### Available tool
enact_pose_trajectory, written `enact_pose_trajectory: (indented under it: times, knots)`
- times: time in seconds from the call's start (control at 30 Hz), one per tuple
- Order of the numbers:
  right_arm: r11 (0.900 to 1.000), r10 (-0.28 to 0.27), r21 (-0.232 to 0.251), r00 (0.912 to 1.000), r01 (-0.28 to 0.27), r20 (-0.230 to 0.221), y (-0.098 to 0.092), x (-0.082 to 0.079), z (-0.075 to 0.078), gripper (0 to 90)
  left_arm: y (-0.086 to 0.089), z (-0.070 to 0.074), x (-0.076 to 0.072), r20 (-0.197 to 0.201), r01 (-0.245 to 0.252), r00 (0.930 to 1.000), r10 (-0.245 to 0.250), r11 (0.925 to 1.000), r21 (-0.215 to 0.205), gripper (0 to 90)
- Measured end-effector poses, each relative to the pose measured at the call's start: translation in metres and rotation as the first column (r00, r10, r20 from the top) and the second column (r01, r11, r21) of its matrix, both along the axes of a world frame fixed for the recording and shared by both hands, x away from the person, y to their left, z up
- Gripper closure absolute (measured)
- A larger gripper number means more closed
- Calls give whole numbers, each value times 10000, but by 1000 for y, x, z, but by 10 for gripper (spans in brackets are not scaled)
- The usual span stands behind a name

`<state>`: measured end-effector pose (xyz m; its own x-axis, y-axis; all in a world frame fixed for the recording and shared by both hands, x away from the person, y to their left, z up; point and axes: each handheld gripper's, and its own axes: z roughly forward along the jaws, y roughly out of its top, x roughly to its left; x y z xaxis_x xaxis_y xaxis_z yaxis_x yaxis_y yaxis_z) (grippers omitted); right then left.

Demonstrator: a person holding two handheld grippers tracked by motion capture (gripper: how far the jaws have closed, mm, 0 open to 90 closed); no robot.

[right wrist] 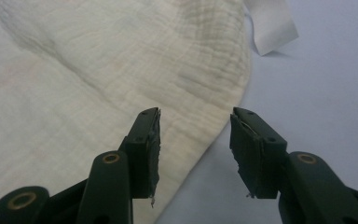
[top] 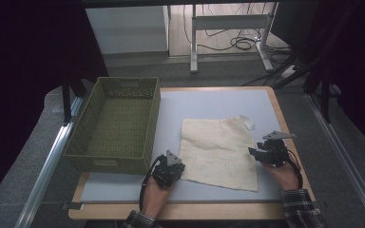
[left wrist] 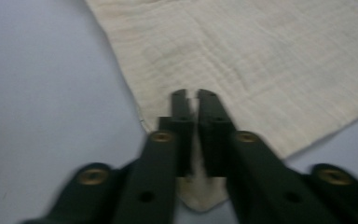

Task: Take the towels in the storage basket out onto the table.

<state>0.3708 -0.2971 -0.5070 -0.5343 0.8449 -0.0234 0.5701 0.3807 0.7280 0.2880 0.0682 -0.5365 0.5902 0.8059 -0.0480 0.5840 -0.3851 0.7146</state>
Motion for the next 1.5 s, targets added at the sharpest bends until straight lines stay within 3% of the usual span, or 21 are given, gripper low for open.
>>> enact_pose_trajectory:
  times: [0.13, 0.27, 0.33, 0.37, 0.4, 0.43, 0.5, 0.6, 0.77, 0.97, 1.03, 1.13, 1.17, 1.2, 1.23, 1.27, 1.33, 1.37, 1.4, 1.47, 1.5]
  knots:
    - [10000, 29, 22, 10000, -29, 1, 0, -2, 0, 530, 5, 3, -8, -291, 145, 9995, -148, 9998, -123, 899]
    - [10000, -49, 79, 10000, 50, -50, -3, 0, -1, 530, 15, 8, -23, -725, 408, 9964, -449, 9975, -575, 894]
    - [9999, -69, 124, 9999, 70, -88, -4, 2, -2, 530, 15, 13, -22, -333, 248, 9991, -270, 9977, -631, 806]
    - [9998, -100, 183, 9999, 102, -113, -4, 4, -2, 531, 15, 17, -18, -82, 79, 9999, -84, 9979, -642, 697]
    - [9995, -151, 267, 9998, 155, -137, -4, 7, -2, 535, 14, 20, -13, 71, -5, 10000, 10, 9975, -710, 651]
    - [9995, -151, 267, 9998, 155, -137, -4, 7, -2, 535, 14, 20, -13, 71, -5, 10000, 10, 9975, -710, 632]
    - [9990, -250, 360, 9995, 256, -186, -4, 15, -2, 540, 6, 26, 6, 408, -212, 9989, 242, 9970, -745, 565]
    - [9986, -325, 410, 9993, 332, -162, -3, 23, 1, 590, -2, 28, 20, 679, -339, 9969, 388, 9968, -721, 482]
    - [9977, -498, 457, 9988, 497, 23, 1, 41, 7, 668, -22, 20, 60, 1000, -738, 9920, 775, 9964, -409, 460]
    - [9971, -581, 488, 9983, 578, 54, 9, 67, 10, 677, -25, 9, 78, 860, -1083, 9903, 1089, 9940, -117, 460]
    - [9978, -505, 442, 9987, 501, 60, 18, 83, 7, 609, -26, 4, 82, 745, -1078, 9915, 1066, 9941, 130, 450]
    - [9986, -466, 247, 9989, 466, 10, 26, 93, 1, 593, -27, -1, 83, 605, -1071, 9927, 1048, 9936, 347, 448]
    - [9991, -394, 143, 9992, 395, -88, 29, 96, -2, 602, -25, -4, 83, 637, -1080, 9922, 1071, 9941, 112, 445]
    - [9987, -456, -245, 9987, 450, -241, 36, 101, -7, 775, -23, -4, 84, 517, -1094, 9926, 1095, 9940, -40, 446]
    - [9971, -485, -587, 9987, 476, -150, 38, 102, -8, 855, -23, -4, 84, 522, -1074, 9928, 1074, 9942, -19, 448]
    - [9959, -491, -760, 9988, 487, -36, 39, 102, -7, 876, -23, -4, 84, 551, -1037, 9931, 1034, 9946, 27, 448]
    - [9933, -690, -916, 9973, 709, 239, 40, 100, -2, 879, -23, -4, 84, 544, -1030, 9932, 1027, 9947, 19, 451]
    - [9916, -780, -983, 9951, 837, 604, 41, 97, 6, 879, -23, -4, 84, 535, -1020, 9934, 1018, 9948, 4, 451]
    - [9936, -796, -684, 9860, 904, 1465, 41, 88, 26, 859, -23, -4, 84, 531, -1001, 9936, 1000, 9950, -2, 451]
    - [9925, -830, -735, 9797, 978, 1827, 41, 84, 40, 719, -22, -4, 85, 499, -970, 9940, 969, 9953, -19, 450]
    - [9925, -830, -735, 9797, 978, 1827, 41, 84, 40, 719, -22, -4, 85, 499, -970, 9940, 969, 9953, -19, 448]
